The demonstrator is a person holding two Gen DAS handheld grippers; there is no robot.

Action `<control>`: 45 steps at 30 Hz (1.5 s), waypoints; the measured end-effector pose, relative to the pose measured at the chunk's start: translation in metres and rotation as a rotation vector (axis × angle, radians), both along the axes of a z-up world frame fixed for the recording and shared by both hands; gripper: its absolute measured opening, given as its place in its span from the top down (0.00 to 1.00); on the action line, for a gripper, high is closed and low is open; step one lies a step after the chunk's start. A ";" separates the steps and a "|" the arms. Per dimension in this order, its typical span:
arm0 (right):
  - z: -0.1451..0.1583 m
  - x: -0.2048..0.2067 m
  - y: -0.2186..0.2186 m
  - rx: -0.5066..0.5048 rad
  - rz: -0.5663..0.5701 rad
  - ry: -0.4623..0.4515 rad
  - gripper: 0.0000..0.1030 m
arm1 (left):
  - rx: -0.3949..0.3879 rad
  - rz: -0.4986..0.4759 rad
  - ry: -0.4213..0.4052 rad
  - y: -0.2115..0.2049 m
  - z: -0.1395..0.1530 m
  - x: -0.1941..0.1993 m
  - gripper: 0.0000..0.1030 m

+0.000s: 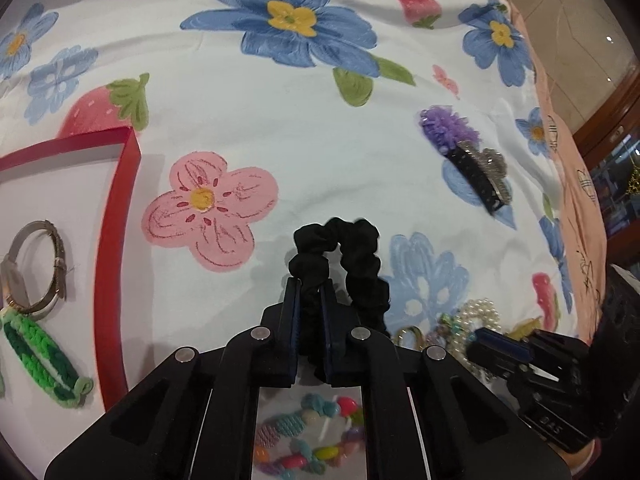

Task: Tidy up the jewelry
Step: 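Grasp the black scrunchie with the left tool while the right tool grasps the beaded bracelet, then carry the black scrunchie and beaded bracelet into the red tray while both tools release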

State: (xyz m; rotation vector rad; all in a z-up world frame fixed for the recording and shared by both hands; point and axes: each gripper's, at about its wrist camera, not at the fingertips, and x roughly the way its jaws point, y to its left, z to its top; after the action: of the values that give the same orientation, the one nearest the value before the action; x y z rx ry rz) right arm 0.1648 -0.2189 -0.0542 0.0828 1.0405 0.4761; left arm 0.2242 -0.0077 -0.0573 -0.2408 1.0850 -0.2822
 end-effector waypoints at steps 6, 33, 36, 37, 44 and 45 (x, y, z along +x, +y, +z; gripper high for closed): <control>-0.002 0.002 0.006 -0.001 0.030 0.001 0.88 | -0.031 0.007 -0.034 0.009 0.018 -0.020 0.93; 0.073 -0.032 0.068 0.094 0.124 -0.174 0.93 | -0.098 0.231 -0.120 0.113 0.059 -0.135 0.93; 0.075 -0.034 0.080 0.111 0.145 -0.172 0.93 | -0.101 0.265 -0.123 0.129 0.058 -0.145 0.93; 0.076 -0.034 0.085 0.118 0.155 -0.170 0.93 | -0.102 0.277 -0.124 0.134 0.058 -0.148 0.93; 0.073 -0.034 0.120 0.148 0.211 -0.153 0.93 | -0.101 0.347 -0.115 0.168 0.051 -0.160 0.93; 0.072 -0.034 0.126 0.152 0.220 -0.149 0.93 | -0.100 0.355 -0.115 0.172 0.050 -0.161 0.93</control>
State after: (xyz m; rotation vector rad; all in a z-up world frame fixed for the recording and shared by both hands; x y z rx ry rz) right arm 0.1310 -0.0932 0.0176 0.0667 0.8701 0.7502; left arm 0.0636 0.1639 -0.0070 -0.4938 0.8969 -0.0308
